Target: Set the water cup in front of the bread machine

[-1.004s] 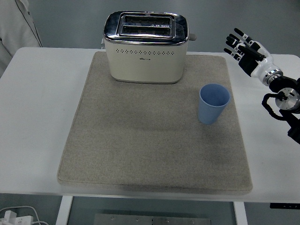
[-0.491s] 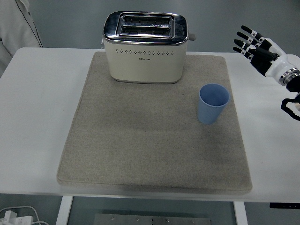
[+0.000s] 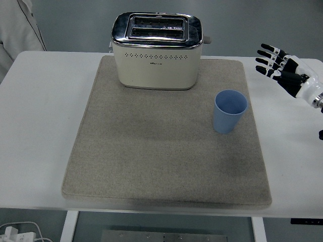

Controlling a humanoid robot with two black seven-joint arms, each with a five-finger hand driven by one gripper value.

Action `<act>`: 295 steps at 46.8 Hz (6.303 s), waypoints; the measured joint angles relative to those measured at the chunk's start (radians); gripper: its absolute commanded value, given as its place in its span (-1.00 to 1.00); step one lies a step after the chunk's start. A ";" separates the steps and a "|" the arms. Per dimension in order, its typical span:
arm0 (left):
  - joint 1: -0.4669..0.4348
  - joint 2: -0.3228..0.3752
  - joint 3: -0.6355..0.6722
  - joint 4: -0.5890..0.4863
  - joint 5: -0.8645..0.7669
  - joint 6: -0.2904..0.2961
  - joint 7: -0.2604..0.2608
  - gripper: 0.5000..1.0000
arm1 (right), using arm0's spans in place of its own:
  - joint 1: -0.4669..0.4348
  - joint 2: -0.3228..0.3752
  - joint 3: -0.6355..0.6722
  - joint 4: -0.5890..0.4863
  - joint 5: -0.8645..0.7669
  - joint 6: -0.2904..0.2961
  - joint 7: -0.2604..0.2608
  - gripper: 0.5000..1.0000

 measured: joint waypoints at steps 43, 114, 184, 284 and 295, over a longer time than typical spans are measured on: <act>0.000 0.000 0.000 0.000 0.000 0.000 0.000 1.00 | -0.192 -0.104 0.005 0.209 -0.198 0.059 0.211 0.70; -0.001 0.000 0.000 0.000 0.000 0.000 0.000 1.00 | -0.189 0.108 -0.011 0.194 -0.316 -0.134 0.210 0.28; -0.001 0.000 0.000 0.000 0.000 0.000 0.000 1.00 | -0.176 0.125 -0.015 0.188 -0.370 -0.202 0.218 -1.00; 0.000 0.000 0.000 0.000 0.000 0.000 0.000 1.00 | 0.028 0.411 -0.068 0.185 -0.285 -0.292 0.113 -1.00; 0.000 0.000 0.000 0.000 0.000 0.000 0.000 1.00 | 0.043 0.466 -0.068 0.148 -0.284 -0.320 0.091 -1.00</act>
